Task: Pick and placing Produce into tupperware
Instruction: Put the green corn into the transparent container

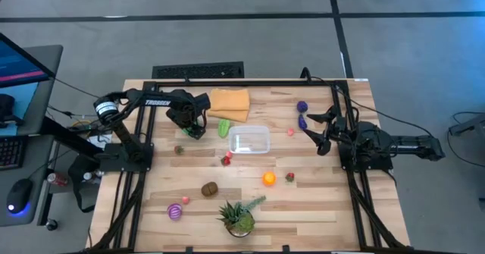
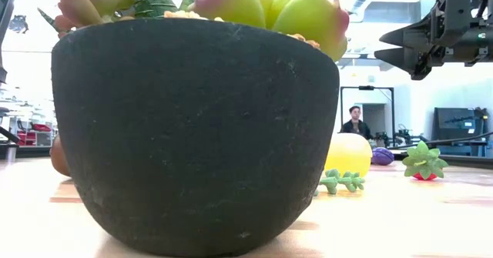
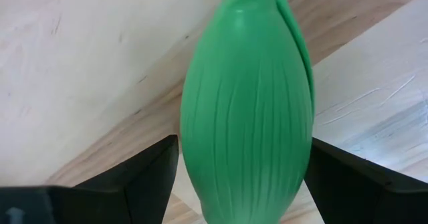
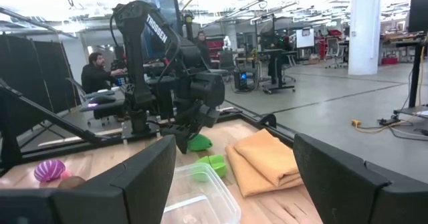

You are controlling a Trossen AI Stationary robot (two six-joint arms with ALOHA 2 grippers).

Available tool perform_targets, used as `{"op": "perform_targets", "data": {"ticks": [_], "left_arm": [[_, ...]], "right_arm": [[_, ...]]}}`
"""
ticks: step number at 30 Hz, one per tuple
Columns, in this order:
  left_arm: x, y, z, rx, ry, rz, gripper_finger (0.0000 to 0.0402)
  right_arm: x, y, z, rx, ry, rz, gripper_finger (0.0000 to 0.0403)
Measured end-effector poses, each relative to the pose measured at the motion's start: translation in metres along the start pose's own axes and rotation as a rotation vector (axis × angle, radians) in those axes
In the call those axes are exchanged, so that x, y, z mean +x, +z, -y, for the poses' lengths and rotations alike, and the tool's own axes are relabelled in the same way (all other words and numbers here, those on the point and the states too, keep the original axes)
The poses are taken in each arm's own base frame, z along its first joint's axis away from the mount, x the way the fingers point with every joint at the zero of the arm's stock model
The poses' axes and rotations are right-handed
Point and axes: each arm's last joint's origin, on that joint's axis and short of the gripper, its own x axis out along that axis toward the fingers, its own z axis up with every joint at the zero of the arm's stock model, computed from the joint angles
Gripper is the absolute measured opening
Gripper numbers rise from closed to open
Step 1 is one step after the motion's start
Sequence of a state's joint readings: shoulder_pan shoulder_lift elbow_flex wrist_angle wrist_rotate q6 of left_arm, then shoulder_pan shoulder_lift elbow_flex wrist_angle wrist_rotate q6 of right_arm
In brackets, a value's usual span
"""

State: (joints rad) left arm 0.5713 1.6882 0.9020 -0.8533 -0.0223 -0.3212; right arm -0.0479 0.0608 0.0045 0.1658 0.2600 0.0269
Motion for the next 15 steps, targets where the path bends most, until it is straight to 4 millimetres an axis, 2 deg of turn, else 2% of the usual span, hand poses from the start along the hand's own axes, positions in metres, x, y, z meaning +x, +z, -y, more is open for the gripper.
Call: {"op": "perform_targets", "data": {"ticks": [10, 15], "left_arm": [[-0.001, 0.004, 0.001, 0.023, 0.0, 0.034, 0.0293], [-0.007, 0.014, 0.004, 0.023, -0.003, 0.117, 0.0293]], "right_arm": [[0.0, 0.0, 0.0, 0.0, 0.0, 0.0, 0.0297], [0.0, 0.0, 0.0, 0.0, 0.0, 0.0, 0.0297]]}}
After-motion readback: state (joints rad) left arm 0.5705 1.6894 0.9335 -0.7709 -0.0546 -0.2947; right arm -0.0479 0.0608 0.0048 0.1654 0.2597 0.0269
